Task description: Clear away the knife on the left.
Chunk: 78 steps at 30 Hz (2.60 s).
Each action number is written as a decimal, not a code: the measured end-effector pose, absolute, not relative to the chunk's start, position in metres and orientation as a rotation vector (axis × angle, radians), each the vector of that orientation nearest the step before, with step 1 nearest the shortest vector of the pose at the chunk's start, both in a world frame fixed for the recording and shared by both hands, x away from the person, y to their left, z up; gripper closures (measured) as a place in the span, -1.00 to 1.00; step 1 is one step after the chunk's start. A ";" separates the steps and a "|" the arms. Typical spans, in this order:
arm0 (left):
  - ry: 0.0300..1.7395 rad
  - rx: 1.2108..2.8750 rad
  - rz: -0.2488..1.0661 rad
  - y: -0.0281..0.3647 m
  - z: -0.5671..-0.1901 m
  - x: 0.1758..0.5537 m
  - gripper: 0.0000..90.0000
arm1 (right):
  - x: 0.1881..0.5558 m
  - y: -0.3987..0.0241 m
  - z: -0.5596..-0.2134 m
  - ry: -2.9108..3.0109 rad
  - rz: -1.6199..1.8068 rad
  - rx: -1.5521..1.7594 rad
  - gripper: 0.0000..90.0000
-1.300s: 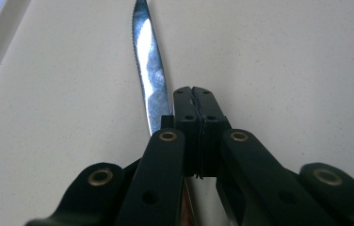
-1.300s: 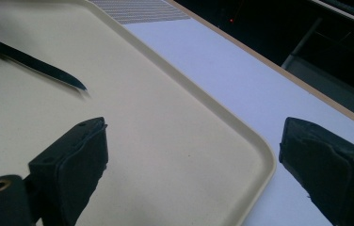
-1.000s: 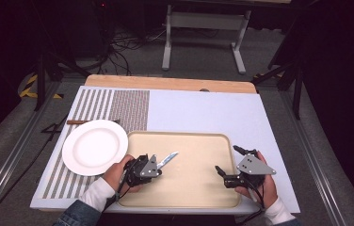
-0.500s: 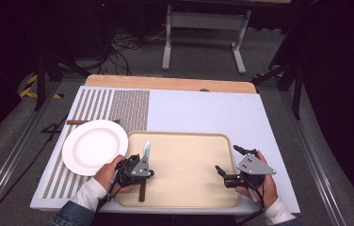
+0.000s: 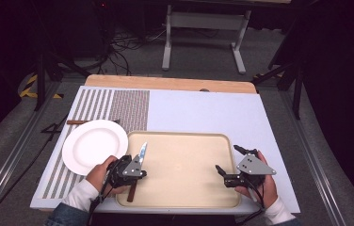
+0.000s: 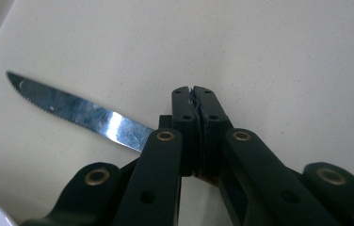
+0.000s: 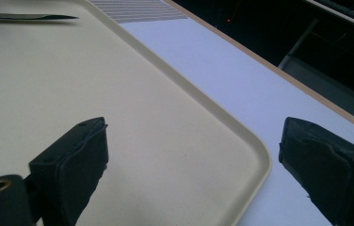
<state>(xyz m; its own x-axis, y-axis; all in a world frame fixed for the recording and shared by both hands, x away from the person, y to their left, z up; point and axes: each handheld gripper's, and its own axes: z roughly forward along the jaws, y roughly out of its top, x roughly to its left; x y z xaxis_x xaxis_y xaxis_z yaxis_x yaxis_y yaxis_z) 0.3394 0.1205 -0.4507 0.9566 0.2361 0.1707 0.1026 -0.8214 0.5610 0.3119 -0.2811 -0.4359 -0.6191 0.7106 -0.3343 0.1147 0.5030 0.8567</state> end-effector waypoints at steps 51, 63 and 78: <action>0.361 2.311 0.526 0.168 -0.437 0.315 0.49 | 0.310 -0.281 -0.434 2.030 1.111 0.677 -0.78; 0.419 2.232 0.640 0.173 -0.432 0.314 0.11 | 0.308 -0.280 -0.431 2.024 1.137 0.673 -0.77; 0.438 2.145 0.682 0.182 -0.427 0.312 -0.41 | 0.308 -0.280 -0.431 2.018 1.141 0.674 -0.77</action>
<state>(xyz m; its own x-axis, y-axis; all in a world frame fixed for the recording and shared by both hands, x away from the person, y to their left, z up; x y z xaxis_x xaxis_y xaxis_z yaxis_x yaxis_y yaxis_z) 0.3121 0.1816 -0.4274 0.7926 0.5197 0.3189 0.0735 -0.6006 0.7962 0.3078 -0.2805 -0.4306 -0.6111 0.7217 -0.3252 0.0933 0.4736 0.8758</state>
